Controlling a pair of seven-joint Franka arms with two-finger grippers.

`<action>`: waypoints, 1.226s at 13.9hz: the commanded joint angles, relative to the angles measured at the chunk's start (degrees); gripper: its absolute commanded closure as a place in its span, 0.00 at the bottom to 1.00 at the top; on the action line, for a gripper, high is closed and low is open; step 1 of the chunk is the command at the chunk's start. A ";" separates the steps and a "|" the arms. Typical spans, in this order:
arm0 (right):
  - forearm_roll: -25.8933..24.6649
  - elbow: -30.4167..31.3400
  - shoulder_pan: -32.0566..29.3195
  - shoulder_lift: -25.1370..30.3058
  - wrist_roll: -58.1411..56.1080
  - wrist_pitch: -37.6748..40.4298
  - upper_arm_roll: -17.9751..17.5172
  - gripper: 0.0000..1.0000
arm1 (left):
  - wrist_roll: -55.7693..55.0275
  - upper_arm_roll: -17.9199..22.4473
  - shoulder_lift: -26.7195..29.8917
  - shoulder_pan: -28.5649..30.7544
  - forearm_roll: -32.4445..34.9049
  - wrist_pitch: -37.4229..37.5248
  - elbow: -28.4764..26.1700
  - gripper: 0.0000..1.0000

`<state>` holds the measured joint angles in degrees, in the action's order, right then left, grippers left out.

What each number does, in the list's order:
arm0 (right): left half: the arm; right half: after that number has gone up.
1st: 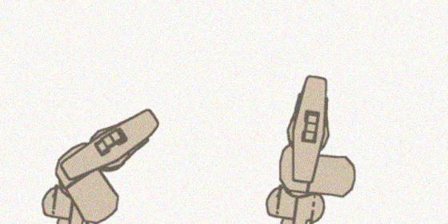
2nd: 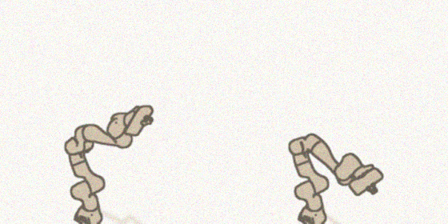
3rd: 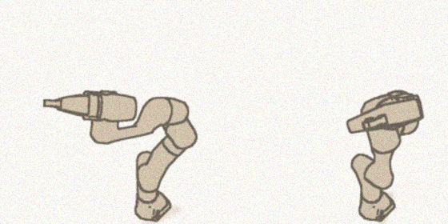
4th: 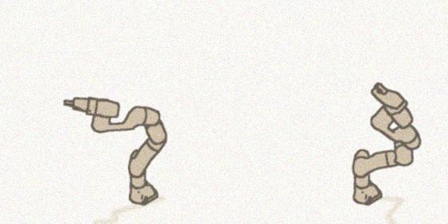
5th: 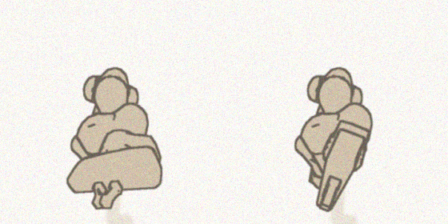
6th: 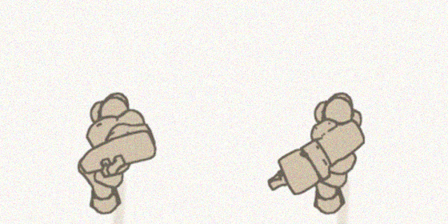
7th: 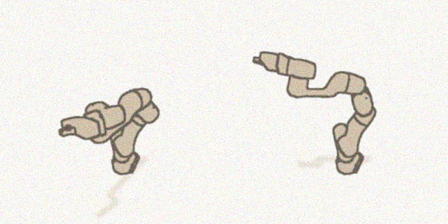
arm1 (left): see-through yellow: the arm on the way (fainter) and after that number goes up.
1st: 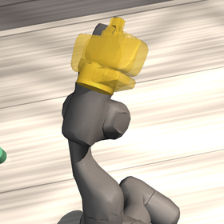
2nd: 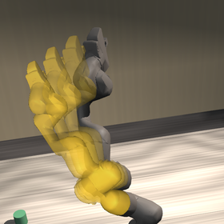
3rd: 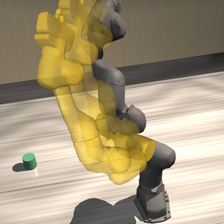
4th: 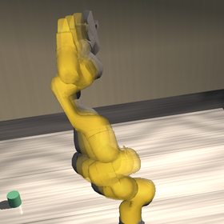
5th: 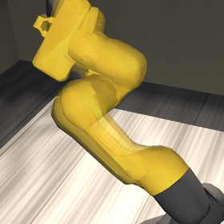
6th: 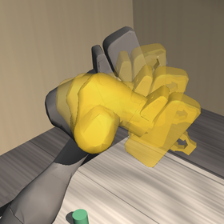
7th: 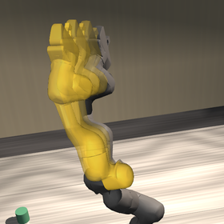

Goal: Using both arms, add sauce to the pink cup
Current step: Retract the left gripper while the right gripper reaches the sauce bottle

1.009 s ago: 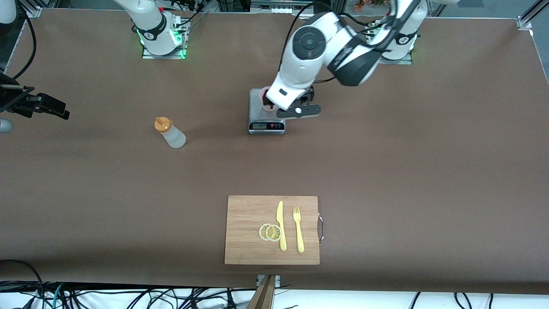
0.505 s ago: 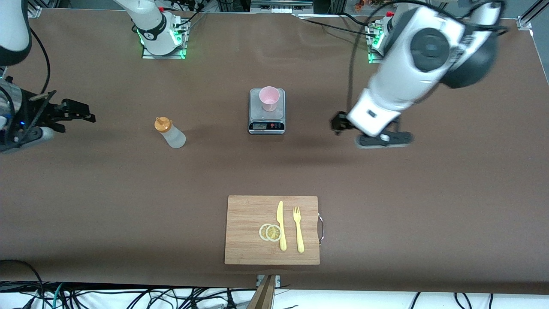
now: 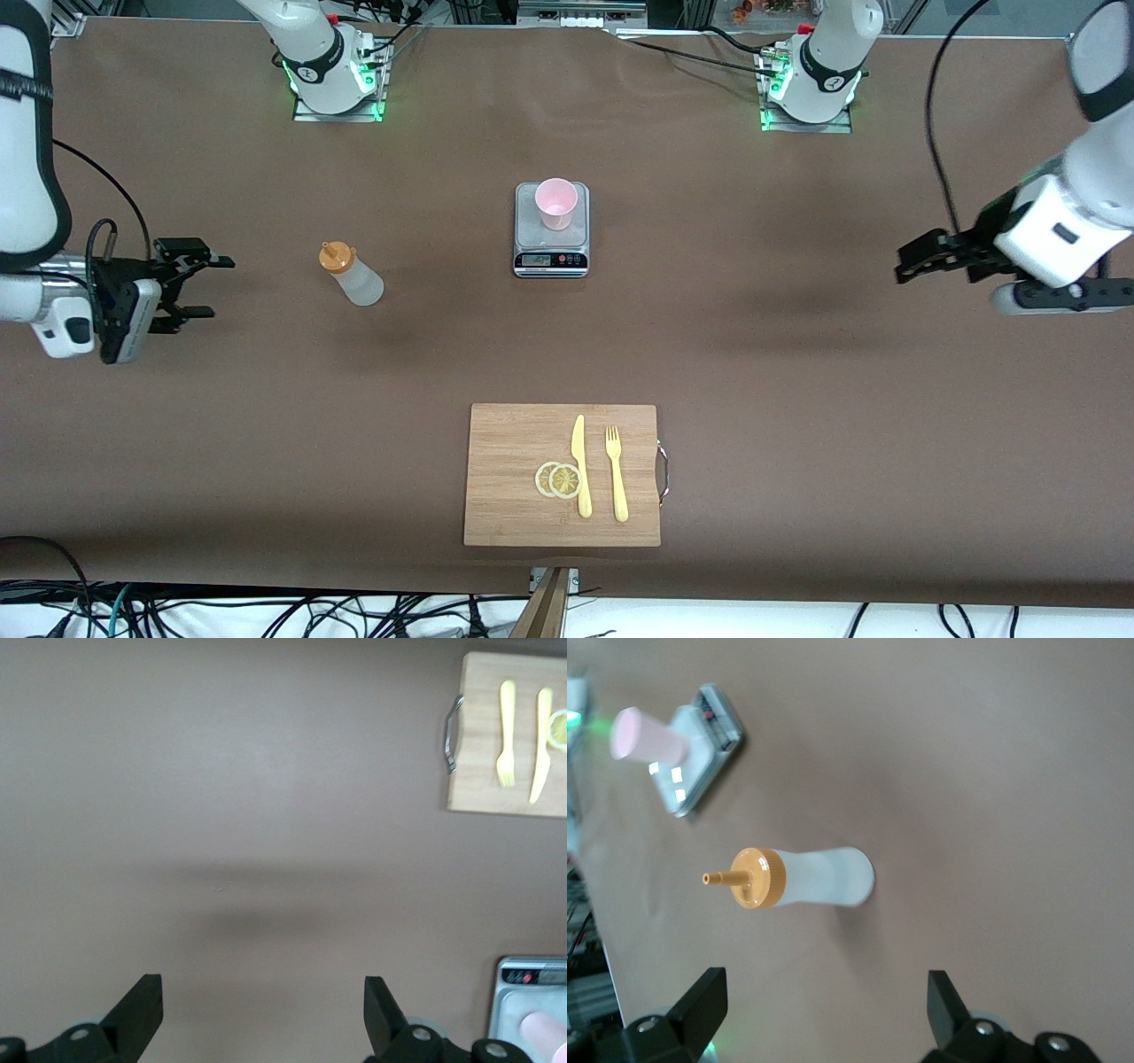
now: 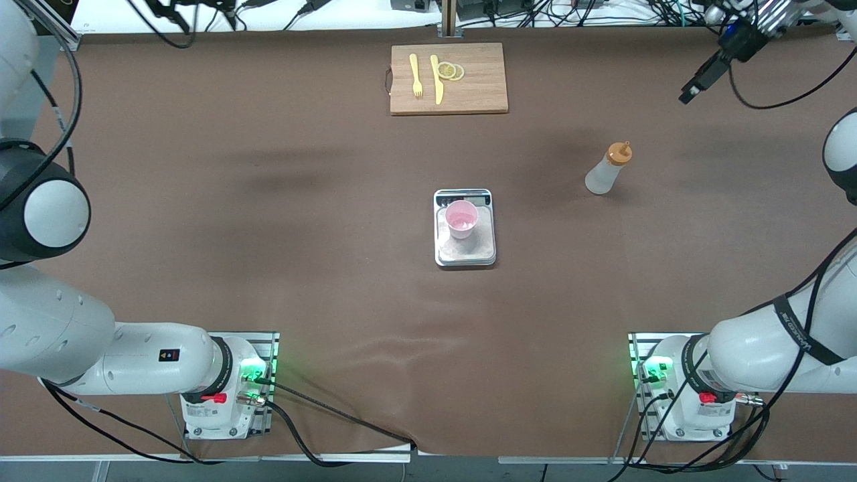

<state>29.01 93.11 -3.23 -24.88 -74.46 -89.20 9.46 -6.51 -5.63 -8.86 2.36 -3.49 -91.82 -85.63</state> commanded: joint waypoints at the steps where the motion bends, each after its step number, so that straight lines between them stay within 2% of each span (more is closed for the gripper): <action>1: 7.71 2.76 -2.56 -3.32 -14.88 1.05 -0.23 0.00 | 5.79 2.72 1.30 0.45 0.77 2.87 0.19 0.00; 3: 13.07 4.69 -4.93 -8.59 -27.68 1.93 -0.41 0.00 | 7.91 3.35 1.04 0.63 0.68 6.64 2.56 0.00; 6: 19.93 13.99 -5.56 -8.96 -41.96 -0.25 -0.32 0.00 | 7.65 3.61 0.25 0.19 0.33 6.74 3.18 0.00; 9: 24.41 19.02 -5.65 -10.01 -57.60 -2.64 -0.41 0.00 | 7.91 3.52 -0.37 0.10 0.24 6.74 3.27 0.00; 13: 25.92 19.91 -5.65 -10.80 -71.06 -0.80 -0.76 0.00 | 7.91 3.52 -0.46 0.01 0.32 6.74 3.36 0.00; 17: 29.26 19.92 -5.21 -12.56 -76.09 1.67 -1.73 0.00 | 7.91 3.35 -0.55 -0.16 0.41 6.74 3.45 0.00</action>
<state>56.30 112.59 -8.26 -36.79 -147.79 -88.27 8.52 0.34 -2.37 -8.78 2.59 -3.49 -86.32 -83.75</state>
